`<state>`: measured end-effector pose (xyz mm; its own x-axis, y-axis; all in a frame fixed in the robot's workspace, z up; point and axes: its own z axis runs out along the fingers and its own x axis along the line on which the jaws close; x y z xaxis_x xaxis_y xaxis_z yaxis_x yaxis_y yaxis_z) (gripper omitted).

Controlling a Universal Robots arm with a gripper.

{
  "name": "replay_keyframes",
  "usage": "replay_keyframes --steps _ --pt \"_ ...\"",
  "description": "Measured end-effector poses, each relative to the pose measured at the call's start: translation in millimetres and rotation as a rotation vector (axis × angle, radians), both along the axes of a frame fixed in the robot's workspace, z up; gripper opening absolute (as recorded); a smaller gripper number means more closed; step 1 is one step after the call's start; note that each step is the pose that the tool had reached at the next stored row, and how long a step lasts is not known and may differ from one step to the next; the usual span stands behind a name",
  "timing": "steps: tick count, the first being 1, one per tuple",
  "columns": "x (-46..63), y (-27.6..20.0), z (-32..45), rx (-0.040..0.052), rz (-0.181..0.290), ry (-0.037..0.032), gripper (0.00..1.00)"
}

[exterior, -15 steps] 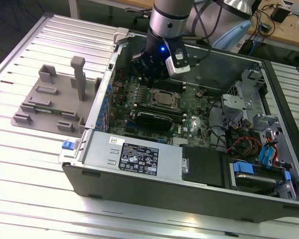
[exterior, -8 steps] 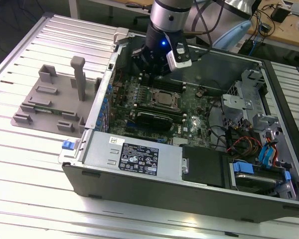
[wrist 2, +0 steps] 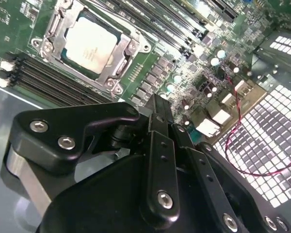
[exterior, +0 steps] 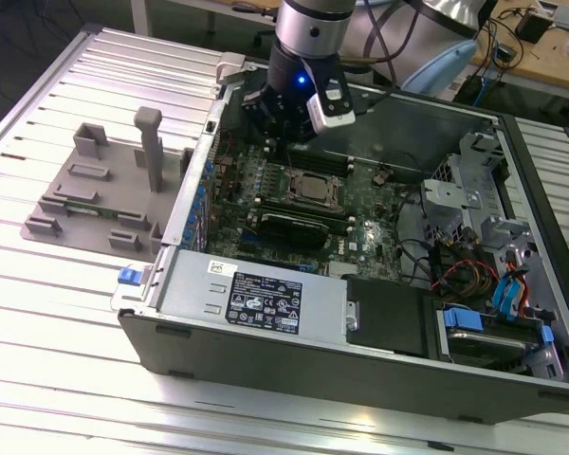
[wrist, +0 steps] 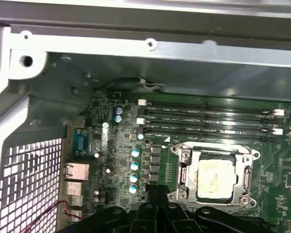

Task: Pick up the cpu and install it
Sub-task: 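Install the first cpu locking lever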

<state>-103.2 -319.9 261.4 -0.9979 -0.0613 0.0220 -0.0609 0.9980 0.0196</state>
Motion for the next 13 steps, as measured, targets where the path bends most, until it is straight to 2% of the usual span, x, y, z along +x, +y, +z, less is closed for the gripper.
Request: replay_keyframes --steps 1,3,4,6,7,8,10,11,12,13 --pt "-0.4 0.0 0.0 0.0107 0.000 -0.0022 0.11" --pt "-1.1 0.0 0.0 0.0426 0.000 -0.0071 0.11" --pt "-1.6 0.0 0.0 0.0639 0.000 -0.0101 0.11" --pt "-3.5 0.0 -0.1 0.0908 0.000 -0.0143 0.11" --pt "-5.2 0.0 -0.2 0.1004 0.000 -0.0160 0.11" --pt "-6.3 0.0 -0.3 0.1051 0.000 -0.0169 0.11" --pt "-9.3 0.0 -0.5 0.1217 0.000 -0.0194 0.11" --pt "-10.1 0.0 -0.5 0.1335 0.000 -0.0205 0.11" --pt "-12.4 0.0 -0.5 0.2021 0.000 -0.0244 0.11" --pt "-12.6 0.1 -0.6 0.2129 -0.001 -0.0249 0.11"
